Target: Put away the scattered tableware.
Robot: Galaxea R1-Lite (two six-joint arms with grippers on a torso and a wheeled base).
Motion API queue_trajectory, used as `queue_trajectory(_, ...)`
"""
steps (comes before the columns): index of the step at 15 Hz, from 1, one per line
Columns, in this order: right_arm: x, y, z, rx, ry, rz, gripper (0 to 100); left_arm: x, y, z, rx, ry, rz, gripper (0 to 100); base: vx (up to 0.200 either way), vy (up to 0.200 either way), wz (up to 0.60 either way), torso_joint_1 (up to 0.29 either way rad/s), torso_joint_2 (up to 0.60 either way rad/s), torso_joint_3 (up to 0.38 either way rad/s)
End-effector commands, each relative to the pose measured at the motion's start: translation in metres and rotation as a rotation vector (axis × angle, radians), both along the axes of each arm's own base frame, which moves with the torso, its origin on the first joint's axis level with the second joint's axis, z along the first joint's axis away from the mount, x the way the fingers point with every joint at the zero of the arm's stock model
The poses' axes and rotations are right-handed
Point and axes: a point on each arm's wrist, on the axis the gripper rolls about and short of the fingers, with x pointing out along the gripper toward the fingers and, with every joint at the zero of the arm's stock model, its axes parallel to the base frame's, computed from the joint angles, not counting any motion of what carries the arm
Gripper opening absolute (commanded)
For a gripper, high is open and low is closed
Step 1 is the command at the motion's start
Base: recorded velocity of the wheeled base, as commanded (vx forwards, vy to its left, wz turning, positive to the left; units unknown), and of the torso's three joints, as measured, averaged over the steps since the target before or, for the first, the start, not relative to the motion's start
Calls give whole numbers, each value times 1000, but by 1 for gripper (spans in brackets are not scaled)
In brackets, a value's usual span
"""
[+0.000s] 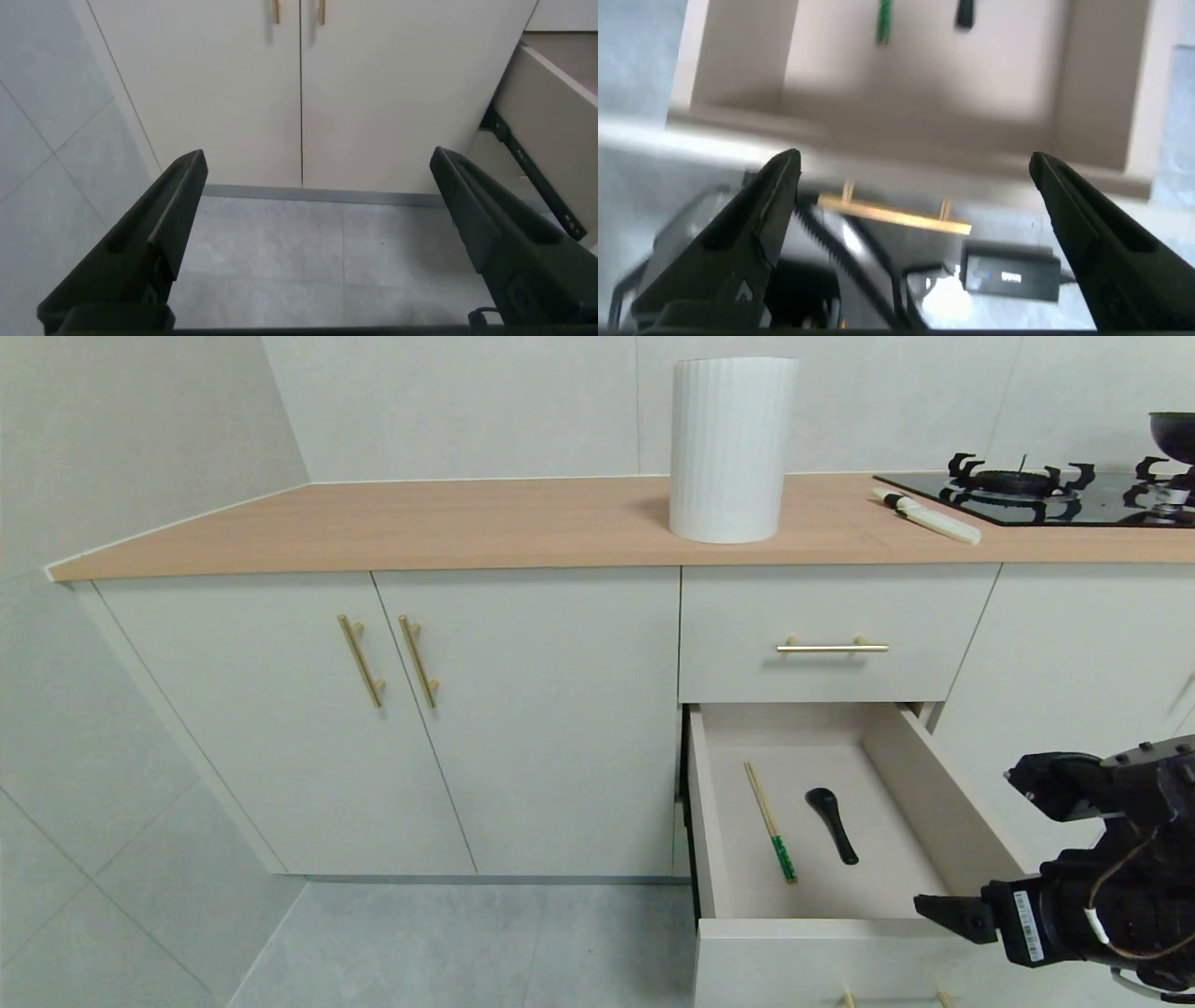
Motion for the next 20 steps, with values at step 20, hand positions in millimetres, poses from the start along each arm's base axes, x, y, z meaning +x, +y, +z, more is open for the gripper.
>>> queue_trajectory(20,7,27,-52,-153,274,89,100,0,0,0,-1,0,1,100,0,0,0,0,0,0)
